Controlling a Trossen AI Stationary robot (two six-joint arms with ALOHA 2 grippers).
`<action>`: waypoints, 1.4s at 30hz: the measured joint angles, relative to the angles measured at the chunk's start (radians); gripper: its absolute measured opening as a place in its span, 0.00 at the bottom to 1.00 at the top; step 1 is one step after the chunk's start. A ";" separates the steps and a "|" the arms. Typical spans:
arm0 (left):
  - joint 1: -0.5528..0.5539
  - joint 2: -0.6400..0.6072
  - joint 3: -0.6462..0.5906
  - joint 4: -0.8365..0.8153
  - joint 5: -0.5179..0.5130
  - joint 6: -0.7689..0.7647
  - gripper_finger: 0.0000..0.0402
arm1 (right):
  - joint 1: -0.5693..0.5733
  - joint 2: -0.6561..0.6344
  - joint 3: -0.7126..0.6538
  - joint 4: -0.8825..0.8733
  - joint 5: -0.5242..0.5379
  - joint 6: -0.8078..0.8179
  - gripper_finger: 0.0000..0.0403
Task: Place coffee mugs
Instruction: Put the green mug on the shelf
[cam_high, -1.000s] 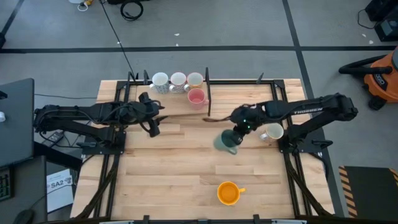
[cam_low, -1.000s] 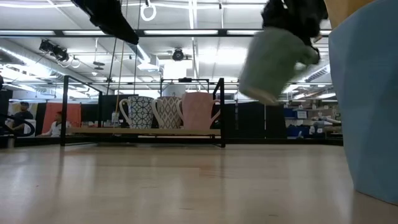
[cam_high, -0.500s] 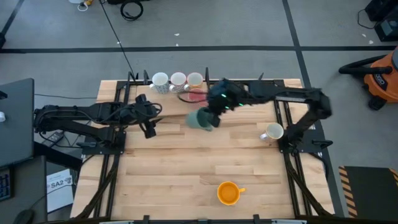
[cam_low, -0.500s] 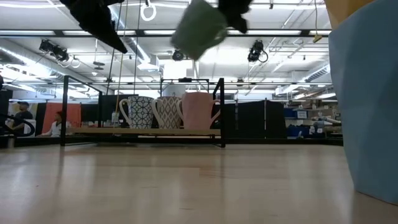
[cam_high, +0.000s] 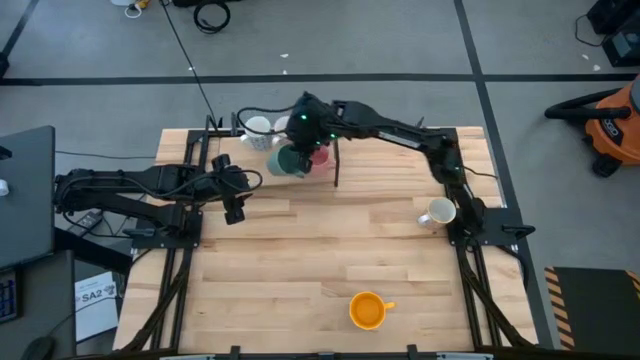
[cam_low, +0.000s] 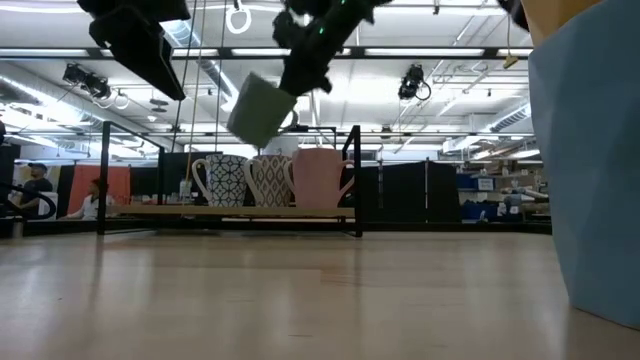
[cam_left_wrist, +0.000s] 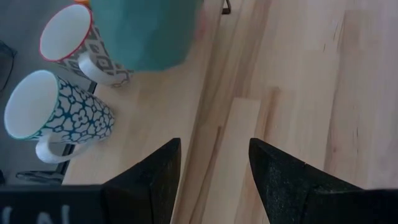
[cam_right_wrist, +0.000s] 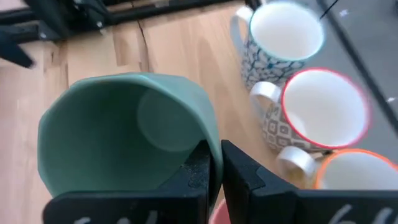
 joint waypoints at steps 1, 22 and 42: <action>0.000 0.000 0.000 0.000 0.000 0.000 0.49 | -0.010 0.025 0.016 -0.004 -0.019 -0.003 0.07; 0.000 0.014 0.000 0.059 0.001 -0.054 0.49 | -0.067 0.155 0.053 -0.013 -0.085 -0.031 0.07; 0.081 0.278 -0.002 0.320 -0.086 -0.204 0.49 | -0.070 0.155 0.016 -0.016 -0.045 -0.030 0.07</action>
